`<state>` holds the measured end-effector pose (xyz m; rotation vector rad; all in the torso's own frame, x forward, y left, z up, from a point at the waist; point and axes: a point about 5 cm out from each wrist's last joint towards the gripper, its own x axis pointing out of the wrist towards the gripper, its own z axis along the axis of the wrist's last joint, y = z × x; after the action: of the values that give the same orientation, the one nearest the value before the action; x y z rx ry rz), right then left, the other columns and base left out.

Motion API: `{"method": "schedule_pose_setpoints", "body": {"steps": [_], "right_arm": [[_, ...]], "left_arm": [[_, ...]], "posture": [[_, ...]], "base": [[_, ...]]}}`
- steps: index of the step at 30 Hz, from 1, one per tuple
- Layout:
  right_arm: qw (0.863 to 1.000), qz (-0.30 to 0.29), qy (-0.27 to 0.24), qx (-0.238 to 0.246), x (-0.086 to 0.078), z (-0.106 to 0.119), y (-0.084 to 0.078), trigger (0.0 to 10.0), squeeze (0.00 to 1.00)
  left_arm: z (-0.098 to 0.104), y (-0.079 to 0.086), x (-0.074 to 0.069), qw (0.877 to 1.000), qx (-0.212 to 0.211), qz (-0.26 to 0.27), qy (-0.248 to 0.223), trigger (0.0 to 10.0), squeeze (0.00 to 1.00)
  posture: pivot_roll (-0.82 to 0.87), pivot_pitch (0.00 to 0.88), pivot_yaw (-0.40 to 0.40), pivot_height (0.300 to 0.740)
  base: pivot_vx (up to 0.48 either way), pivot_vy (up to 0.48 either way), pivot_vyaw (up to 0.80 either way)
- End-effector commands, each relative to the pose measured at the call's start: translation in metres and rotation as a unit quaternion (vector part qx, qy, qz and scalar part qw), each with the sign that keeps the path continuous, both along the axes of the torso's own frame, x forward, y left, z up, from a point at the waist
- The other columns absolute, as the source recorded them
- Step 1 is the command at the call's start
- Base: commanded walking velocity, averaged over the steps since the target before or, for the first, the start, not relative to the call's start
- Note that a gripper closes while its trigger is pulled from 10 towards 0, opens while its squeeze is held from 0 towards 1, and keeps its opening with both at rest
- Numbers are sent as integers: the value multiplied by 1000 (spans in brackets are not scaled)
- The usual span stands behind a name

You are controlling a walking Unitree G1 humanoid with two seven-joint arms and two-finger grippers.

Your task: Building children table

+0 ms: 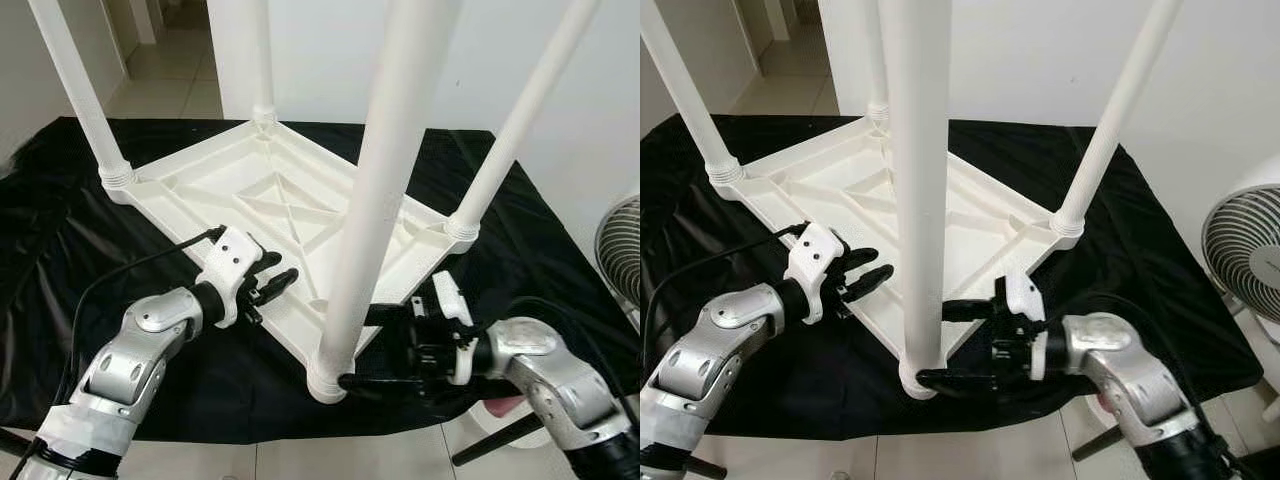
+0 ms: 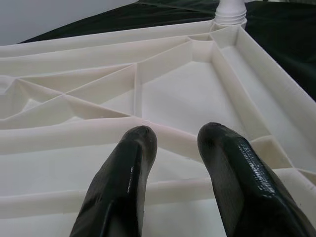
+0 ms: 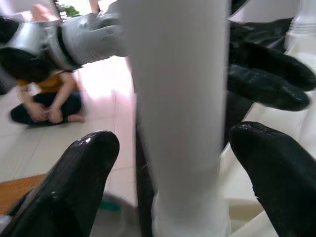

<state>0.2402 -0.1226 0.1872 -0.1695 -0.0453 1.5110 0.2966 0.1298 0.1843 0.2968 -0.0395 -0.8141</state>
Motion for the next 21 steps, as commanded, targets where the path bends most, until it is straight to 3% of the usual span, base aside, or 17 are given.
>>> {"method": "schedule_pose_setpoints", "body": {"steps": [1, 3, 6, 7, 12, 13, 21], "right_arm": [[1000, -3, -12, 1, 3, -2, 8, 10000, 0], [1000, -3, -12, 1, 3, -2, 8, 10000, 0], [999, -37, -17, 29, 10, -11, 25, 10000, 0], [998, -49, -14, 35, 10, -14, 27, 7294, 0], [998, -55, -12, 38, 9, -15, 28, 7294, 0], [997, -64, -4, 45, 8, -16, 26, 0, 0], [992, -116, 0, 55, 1, -15, 2, 0, 0]], "left_arm": [[-2, 2, -1, 1000, 11, -12, 0, 10000, 0], [-2, 2, -1, 1000, 11, -12, 0, 10000, 0], [-1, 3, 1, 1000, 12, -6, -6, 10000, 0], [-1, 3, 1, 1000, 13, -7, -8, 10000, 0], [-1, 3, 2, 1000, 14, -7, -9, 10000, 0], [-1, 3, 2, 1000, 15, -8, -9, 10000, 0], [-2, 2, 5, 1000, 13, -16, -3, 10000, 0]], "posture": [[68, 92, -50, 740], [68, 92, -50, 740], [66, 94, -60, 740], [66, 94, -60, 740], [66, 94, -60, 740], [59, 96, -59, 740], [27, 106, -27, 740]], "base": [[0, 0, 0], [0, 0, 0], [0, 0, 0], [0, 0, 0], [0, 0, 0], [0, 0, 0], [0, 0, 0]]}}
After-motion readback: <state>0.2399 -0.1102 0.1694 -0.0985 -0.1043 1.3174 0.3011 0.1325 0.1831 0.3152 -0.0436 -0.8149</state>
